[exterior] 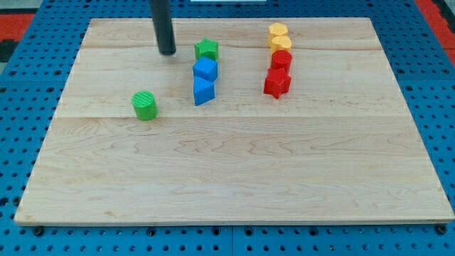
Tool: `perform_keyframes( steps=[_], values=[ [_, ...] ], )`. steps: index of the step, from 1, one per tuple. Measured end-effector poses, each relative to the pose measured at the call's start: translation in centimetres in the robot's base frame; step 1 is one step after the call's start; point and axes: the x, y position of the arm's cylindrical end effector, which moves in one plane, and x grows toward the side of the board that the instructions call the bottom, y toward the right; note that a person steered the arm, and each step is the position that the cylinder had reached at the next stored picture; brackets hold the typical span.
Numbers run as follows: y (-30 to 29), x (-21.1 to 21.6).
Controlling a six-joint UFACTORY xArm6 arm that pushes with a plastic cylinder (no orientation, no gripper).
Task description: Push the green circle below the triangle
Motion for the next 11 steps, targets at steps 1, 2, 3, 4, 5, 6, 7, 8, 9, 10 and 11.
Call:
perform_keyframes(
  steps=[1, 2, 3, 4, 5, 6, 7, 8, 9, 10, 11],
  values=[
    [-3.1, 4.7],
    [-4.8, 5.7],
    [-3.6, 8.6],
    [-6.4, 9.2],
    [-7.0, 11.2],
    [-3.0, 13.1],
    [2.0, 13.0],
    [3.1, 13.0],
    [3.6, 13.2],
    [5.1, 13.0],
    [5.5, 16.2]
  ],
)
